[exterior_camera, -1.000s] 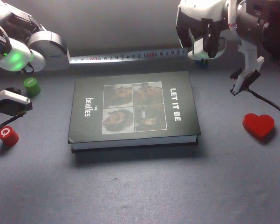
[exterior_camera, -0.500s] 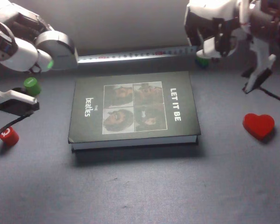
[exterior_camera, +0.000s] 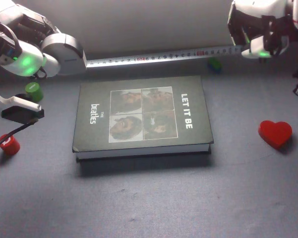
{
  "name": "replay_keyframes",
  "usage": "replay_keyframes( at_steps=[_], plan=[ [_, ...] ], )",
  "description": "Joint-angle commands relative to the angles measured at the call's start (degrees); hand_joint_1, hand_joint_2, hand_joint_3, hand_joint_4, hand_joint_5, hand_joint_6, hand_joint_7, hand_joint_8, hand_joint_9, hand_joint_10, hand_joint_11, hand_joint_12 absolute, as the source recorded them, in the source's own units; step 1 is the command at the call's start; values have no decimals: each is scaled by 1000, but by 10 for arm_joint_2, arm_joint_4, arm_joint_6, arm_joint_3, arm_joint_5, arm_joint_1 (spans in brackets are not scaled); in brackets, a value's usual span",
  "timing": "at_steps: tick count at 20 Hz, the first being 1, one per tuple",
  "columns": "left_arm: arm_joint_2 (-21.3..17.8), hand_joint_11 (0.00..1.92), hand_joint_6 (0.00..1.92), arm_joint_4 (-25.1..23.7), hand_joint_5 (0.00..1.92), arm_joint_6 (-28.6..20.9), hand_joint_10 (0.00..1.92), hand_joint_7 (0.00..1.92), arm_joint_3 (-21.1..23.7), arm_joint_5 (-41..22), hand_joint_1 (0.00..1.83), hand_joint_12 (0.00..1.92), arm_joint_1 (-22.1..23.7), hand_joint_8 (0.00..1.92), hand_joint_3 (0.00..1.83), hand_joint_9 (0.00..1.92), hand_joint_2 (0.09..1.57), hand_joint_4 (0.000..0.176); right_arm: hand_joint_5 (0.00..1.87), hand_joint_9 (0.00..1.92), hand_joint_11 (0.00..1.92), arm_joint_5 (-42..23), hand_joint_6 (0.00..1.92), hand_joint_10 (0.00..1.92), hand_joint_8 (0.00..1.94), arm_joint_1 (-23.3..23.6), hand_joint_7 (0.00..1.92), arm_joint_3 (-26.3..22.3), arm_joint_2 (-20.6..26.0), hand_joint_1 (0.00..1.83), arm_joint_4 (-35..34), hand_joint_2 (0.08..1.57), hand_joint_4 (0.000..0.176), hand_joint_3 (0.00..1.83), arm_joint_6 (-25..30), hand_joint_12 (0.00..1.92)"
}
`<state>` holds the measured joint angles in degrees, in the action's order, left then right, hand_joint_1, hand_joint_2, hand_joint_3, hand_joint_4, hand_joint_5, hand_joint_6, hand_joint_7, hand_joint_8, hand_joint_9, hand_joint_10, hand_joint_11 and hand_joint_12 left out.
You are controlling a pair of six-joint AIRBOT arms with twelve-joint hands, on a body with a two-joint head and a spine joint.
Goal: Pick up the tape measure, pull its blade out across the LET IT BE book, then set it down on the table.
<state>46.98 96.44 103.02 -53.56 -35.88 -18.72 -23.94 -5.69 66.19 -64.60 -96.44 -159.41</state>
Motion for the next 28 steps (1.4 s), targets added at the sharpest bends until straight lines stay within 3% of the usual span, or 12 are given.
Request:
replay_keyframes(
  at_steps=[1, 7, 23, 28],
  plan=[
    [-5, 859, 1032, -35, 809, 0, 1378, 896, -3, -35, 1366, 1209, 5, 1126, 0, 875, 1158, 0, 901, 915, 673, -25, 1001, 793, 1018, 1, 1043, 1, 13, 1224, 28, 1124, 0, 0, -16, 1293],
    [-5, 860, 1053, -35, 776, 0, 1399, 890, -3, -35, 1364, 1210, 5, 1146, 1, 859, 1167, 0, 895, 906, 678, -13, 1015, 791, 1040, -2, 1026, -4, 40, 1219, 28, 1129, 0, 1, -21, 1294],
    [-6, 857, 1046, -37, 802, -2, 1383, 886, -3, -34, 1365, 1231, 2, 1137, 0, 873, 1161, 0, 886, 902, 668, -4, 1016, 799, 1046, -4, 1029, -17, 40, 1223, 28, 1131, 0, 1, -23, 1311],
    [-7, 839, 1074, -36, 781, -3, 1395, 904, -3, -32, 1364, 1228, 0, 1124, 0, 853, 1164, 0, 774, 765, 574, -5, 1255, 764, 1119, -7, 926, -33, 39, 1179, 28, 1183, 1, 2, -23, 1358]
  ],
)
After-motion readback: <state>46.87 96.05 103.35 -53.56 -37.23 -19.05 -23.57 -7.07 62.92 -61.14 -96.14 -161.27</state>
